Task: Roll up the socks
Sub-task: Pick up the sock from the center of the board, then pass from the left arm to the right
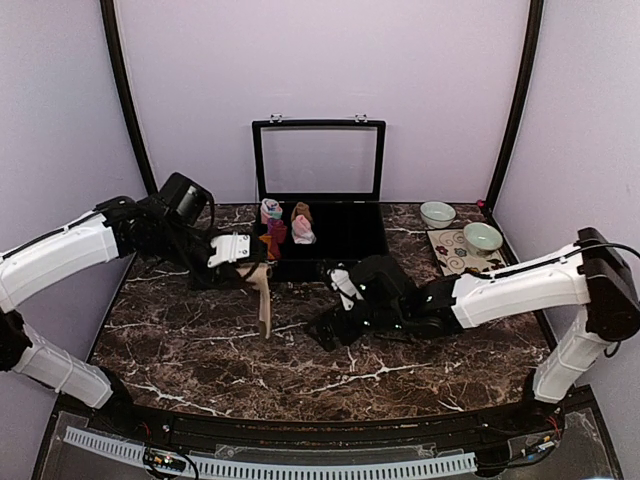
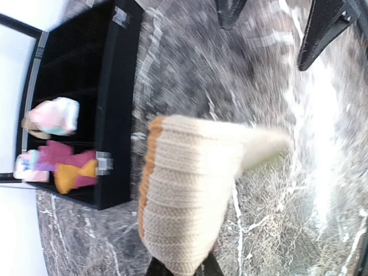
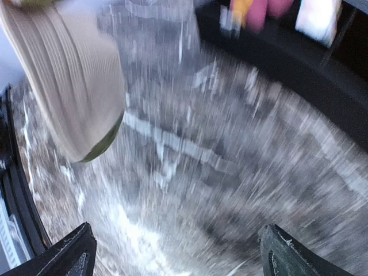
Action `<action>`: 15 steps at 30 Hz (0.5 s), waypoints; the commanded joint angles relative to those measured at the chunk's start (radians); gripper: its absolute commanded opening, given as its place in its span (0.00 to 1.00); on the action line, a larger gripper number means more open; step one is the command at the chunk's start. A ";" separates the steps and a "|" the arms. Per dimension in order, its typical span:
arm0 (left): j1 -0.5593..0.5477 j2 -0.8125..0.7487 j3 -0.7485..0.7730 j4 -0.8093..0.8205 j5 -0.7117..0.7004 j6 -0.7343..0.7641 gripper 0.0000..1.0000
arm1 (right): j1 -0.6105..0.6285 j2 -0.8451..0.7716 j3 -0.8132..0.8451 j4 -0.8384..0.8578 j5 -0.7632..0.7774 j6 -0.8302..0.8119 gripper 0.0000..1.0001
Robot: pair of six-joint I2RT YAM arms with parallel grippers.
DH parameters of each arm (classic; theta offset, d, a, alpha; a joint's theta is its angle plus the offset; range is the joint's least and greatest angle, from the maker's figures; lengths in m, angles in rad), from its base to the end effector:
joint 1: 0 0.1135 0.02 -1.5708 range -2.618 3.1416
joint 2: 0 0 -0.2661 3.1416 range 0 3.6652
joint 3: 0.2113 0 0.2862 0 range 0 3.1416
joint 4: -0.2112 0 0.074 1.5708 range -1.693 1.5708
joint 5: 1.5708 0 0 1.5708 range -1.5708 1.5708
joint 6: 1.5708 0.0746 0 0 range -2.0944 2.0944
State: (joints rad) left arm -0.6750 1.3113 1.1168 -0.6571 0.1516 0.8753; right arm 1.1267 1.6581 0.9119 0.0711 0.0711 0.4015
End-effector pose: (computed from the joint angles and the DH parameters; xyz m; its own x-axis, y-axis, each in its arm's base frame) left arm 0.2547 -0.2183 0.2644 0.1576 0.8460 -0.5094 0.8965 0.0938 0.4330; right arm 0.1789 0.3637 0.1400 -0.5898 -0.3323 -0.7360 -0.7022 0.6611 0.2642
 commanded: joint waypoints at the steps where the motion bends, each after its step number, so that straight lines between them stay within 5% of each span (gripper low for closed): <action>1: 0.122 -0.004 0.172 -0.263 0.238 -0.053 0.00 | 0.007 -0.176 0.102 0.006 0.192 -0.201 0.99; 5: 0.174 0.037 0.274 -0.416 0.349 -0.035 0.00 | -0.022 -0.186 0.165 0.151 0.040 -0.193 0.99; 10: 0.196 0.121 0.377 -0.619 0.422 -0.001 0.00 | -0.018 -0.016 0.425 0.034 -0.203 -0.240 0.99; 15: 0.203 0.111 0.407 -0.678 0.487 0.008 0.00 | -0.005 0.057 0.484 0.066 -0.293 -0.253 0.99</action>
State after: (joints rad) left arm -0.4805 1.4551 1.4860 -1.2034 0.5442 0.8646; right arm 1.1103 1.6714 1.3682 0.1478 -0.0929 0.1856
